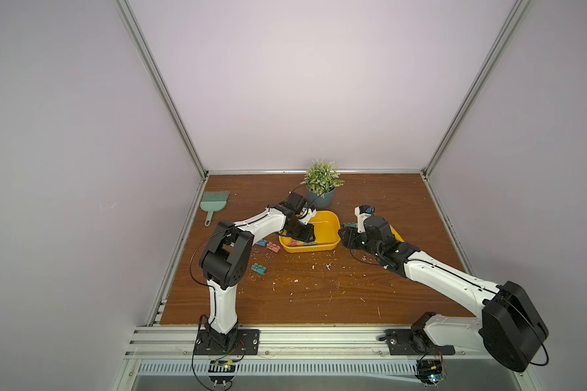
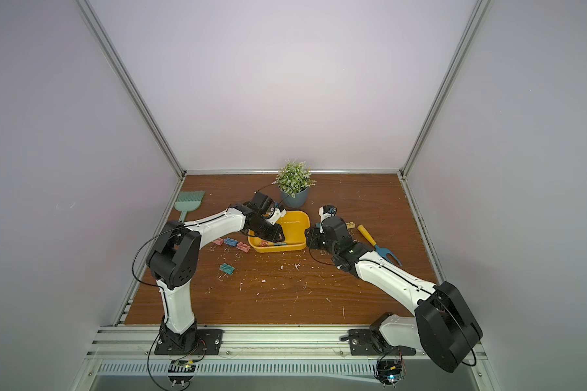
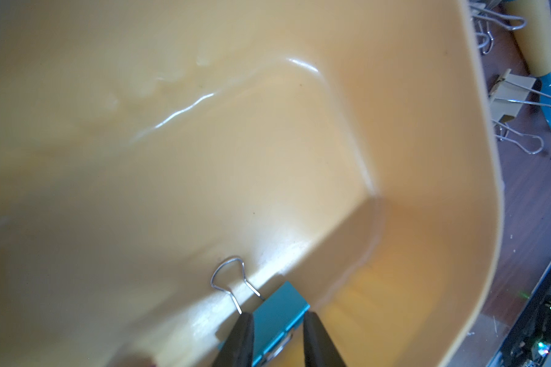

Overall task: Take out the binder clips from the storage box
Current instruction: Pick up the binder clip from the storage box.

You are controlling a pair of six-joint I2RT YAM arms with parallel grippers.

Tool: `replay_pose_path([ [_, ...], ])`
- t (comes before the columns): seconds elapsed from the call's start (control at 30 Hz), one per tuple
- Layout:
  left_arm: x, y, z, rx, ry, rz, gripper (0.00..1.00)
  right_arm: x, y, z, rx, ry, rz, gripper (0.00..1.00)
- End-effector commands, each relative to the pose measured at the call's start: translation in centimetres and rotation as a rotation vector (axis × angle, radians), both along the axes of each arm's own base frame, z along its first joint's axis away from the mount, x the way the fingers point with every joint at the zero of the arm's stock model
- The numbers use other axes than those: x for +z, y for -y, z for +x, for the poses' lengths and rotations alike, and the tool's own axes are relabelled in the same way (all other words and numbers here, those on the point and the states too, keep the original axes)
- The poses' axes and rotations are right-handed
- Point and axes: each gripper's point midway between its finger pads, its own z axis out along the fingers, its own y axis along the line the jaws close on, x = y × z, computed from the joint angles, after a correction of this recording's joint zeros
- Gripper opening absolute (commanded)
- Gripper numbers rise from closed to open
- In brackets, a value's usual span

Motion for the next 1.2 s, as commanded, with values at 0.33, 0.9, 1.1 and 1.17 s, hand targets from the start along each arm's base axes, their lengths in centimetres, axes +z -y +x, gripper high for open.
replay_pose_path([
  [0.33,2.1,1.4,-0.1,-0.047,0.031,-0.051,0.14,1.2,-0.5,0.6,-0.007,0.011,0.037,0.51],
  [0.9,13.2,3.0,0.9,0.150,0.289,-0.486,0.01,2.5,-0.4,0.6,-0.012,0.040,0.060,0.51],
  [1.1,17.6,-1.3,-0.5,0.421,0.414,-0.679,0.00,4.0,-1.2,0.3,0.018,0.063,0.124,0.51],
  [1.17,17.6,-4.0,-1.7,0.565,0.426,-0.735,0.00,4.3,-1.7,0.0,0.025,0.065,0.154,0.51],
])
